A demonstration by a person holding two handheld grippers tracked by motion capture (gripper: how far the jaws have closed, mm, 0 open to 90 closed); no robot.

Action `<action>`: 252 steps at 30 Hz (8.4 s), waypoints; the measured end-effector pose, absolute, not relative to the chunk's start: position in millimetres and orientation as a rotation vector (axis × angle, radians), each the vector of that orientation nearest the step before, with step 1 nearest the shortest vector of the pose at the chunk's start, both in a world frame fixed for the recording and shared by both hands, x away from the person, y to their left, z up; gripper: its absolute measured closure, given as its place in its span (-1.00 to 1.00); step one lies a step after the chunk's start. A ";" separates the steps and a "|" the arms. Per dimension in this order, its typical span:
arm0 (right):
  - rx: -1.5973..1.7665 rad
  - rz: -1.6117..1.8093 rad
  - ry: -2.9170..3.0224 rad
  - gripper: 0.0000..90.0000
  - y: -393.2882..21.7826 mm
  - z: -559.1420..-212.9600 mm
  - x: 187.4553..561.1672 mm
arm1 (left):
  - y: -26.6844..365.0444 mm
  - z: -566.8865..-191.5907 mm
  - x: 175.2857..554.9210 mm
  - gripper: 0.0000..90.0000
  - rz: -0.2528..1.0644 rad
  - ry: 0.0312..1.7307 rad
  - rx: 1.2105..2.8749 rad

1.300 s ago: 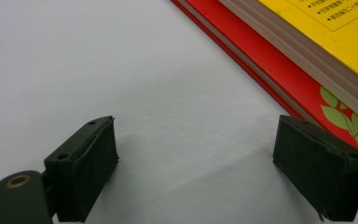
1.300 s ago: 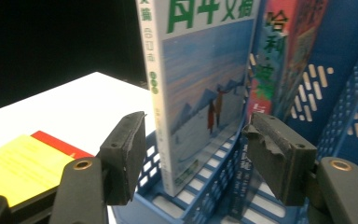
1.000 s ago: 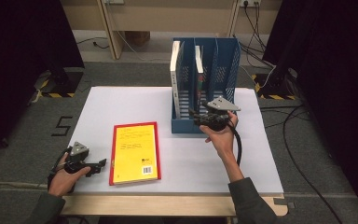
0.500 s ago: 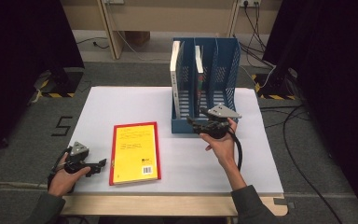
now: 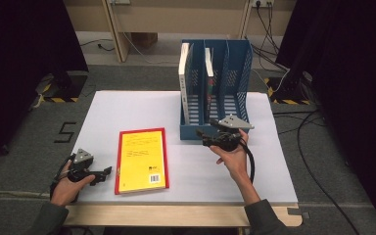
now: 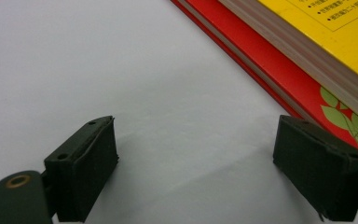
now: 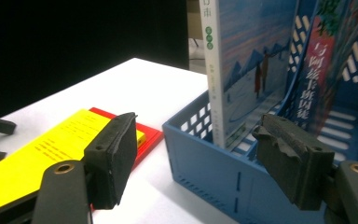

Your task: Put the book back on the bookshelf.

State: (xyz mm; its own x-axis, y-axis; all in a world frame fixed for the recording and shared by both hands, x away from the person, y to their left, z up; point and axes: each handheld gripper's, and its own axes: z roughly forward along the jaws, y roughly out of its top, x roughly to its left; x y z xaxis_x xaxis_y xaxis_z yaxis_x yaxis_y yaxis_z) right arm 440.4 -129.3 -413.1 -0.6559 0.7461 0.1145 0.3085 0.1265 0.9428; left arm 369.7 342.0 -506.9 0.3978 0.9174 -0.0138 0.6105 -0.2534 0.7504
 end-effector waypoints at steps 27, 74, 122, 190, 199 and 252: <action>0.986 1.527 2.143 -0.33 -109.0 -438.2 426.2 | 341.8 -506.9 369.7 -0.72 0.574 1.303 1.972; 1.025 1.525 2.330 -0.37 -73.9 -476.5 424.0 | 316.0 -496.8 359.1 -0.68 0.504 1.182 1.993; 1.079 1.534 2.470 -0.36 -39.7 -495.8 435.6 | 288.6 -500.7 362.5 -1.00 0.448 1.182 2.011; 1.180 1.684 2.582 0.09 -18.3 -491.8 448.0 | 288.7 -502.3 365.7 -1.00 0.415 1.198 1.997; 1.138 1.756 2.575 0.45 -6.6 -490.8 440.5 | 287.5 -501.7 365.2 -1.00 0.432 1.182 2.009; 0.873 1.828 2.009 0.69 -88.2 -444.6 432.9 | 327.8 -505.5 370.6 -0.69 0.583 1.340 1.957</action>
State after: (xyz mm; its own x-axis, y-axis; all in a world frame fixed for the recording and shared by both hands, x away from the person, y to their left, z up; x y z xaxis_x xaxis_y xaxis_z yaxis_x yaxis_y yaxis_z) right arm 432.9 -88.2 -444.6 -0.7754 0.6041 0.1837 0.2398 0.0125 0.9707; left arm 370.6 327.8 -505.5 0.3682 0.9296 -0.0153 0.6225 -0.2343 0.7467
